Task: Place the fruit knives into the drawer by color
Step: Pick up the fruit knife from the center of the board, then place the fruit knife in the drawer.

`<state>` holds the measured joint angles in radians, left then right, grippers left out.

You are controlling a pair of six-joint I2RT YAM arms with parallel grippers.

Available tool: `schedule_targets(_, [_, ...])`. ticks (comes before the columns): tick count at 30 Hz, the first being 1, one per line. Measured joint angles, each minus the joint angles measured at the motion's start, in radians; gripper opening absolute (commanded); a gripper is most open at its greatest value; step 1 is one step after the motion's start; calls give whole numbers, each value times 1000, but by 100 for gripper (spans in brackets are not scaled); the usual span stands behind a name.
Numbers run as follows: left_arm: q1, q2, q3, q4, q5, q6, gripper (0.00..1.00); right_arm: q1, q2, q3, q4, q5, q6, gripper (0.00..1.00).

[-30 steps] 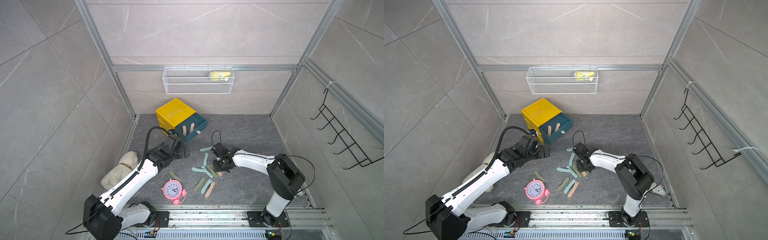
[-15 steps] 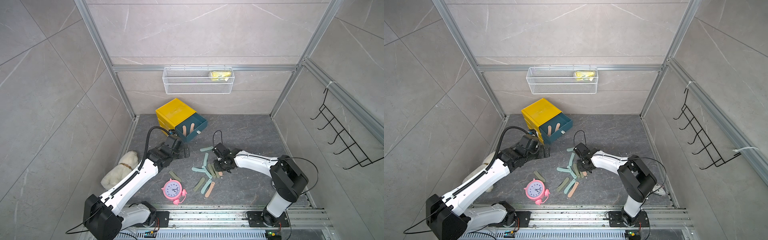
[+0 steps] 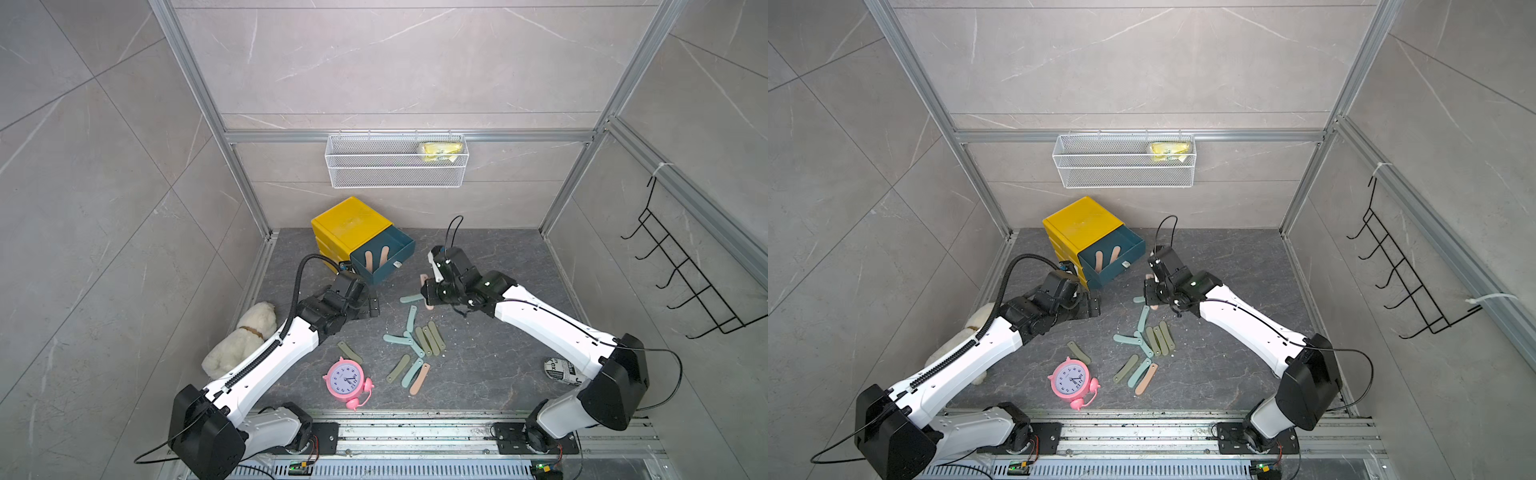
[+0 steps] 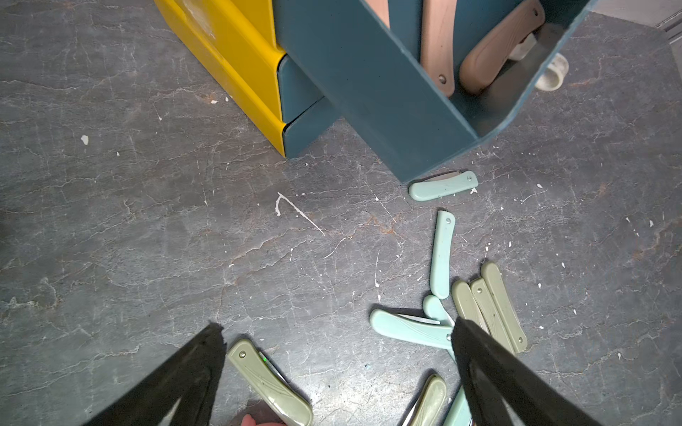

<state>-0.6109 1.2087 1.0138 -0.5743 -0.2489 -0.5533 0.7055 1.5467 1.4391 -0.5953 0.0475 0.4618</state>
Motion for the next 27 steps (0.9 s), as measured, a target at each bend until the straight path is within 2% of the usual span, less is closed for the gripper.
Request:
schedule_targets(4, [0,0,-6,0,0,0,100,6,89,233,17,-23,-4,21])
schedule_targets(9, [0,0,-7,-3,0,-1,99,32,307,523,32,-50,-2,21])
schedule_targets(16, [0,-1,-7,-11,-1,-1,100,47,610,818,-37,-51,-2,21])
schedule_targets(18, [0,-2,-7,-13,-1,0,99,47,655,854,-55,-51,-2,23])
schedule_targets(21, [0,-2,-7,-16,0,0,99,47,674,857,-89,-47,0,32])
schedule_targets(23, [0,-2,-7,-16,0,0,99,47,675,857,-99,-43,5,44])
schedule_targets(25, [0,-2,-7,-16,1,0,99,47,675,856,-97,-40,10,52])
schedule_targets(27, [0,-2,-7,-16,5,0,99,47,675,850,-96,-36,16,57])
